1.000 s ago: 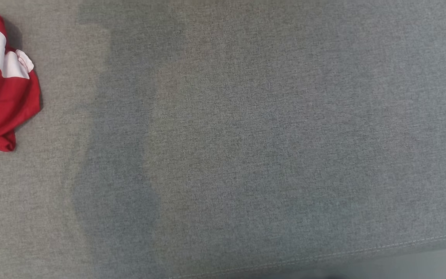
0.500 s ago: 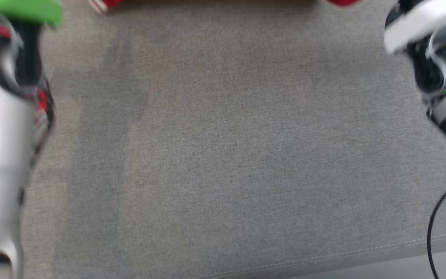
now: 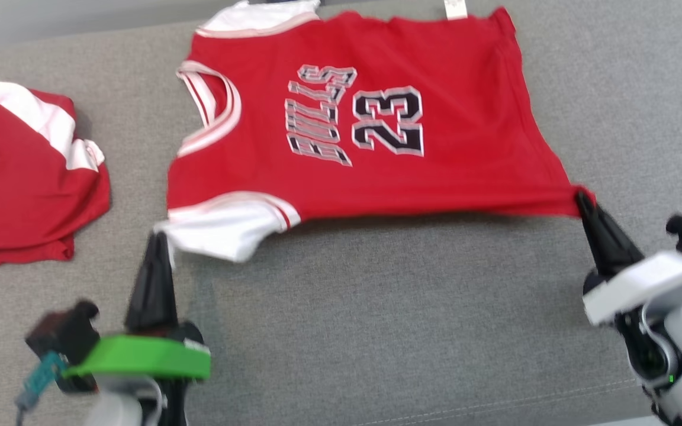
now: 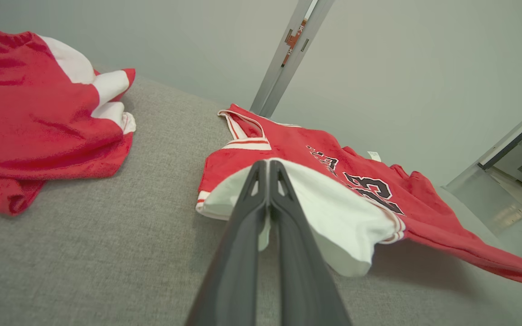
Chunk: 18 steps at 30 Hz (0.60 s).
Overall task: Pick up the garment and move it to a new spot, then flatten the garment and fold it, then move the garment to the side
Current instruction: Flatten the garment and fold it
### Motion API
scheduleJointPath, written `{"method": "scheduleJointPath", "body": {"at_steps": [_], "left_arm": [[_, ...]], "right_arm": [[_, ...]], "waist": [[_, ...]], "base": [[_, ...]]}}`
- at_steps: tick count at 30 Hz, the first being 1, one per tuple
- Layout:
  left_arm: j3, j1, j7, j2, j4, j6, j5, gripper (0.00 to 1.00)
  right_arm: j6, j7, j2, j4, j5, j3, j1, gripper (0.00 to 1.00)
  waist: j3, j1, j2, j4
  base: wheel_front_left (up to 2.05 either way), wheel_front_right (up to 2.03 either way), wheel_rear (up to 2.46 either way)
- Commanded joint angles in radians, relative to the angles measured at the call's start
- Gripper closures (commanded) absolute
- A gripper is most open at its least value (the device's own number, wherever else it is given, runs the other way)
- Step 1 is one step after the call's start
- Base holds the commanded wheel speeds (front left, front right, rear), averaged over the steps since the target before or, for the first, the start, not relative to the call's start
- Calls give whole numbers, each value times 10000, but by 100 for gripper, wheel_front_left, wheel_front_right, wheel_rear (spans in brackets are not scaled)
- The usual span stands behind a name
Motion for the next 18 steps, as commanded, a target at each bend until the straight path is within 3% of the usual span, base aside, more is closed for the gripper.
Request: {"method": "scheduleJointPath", "body": {"at_steps": [1,8,18], "left_arm": [[94,520,-34,-128,-90,27,0,100],[65,2129,-35,-466,-137,-166,273,100],[-106,2537,-35,-422,217,-420,532,100]], "right_arm": [[-10,-42,42,-71,-97,-210,555,100],[-10,-43,417,-479,-681,-1084,2784,100],[-10,101,1054,-1051,-1575,-1948,4303,100]], "waist": [[-522,0,-1,153],[-1070,0,-1,396],[-1216,0,-1,348]], "base": [[0,0,0],[0,0,0],[0,0,0]]}}
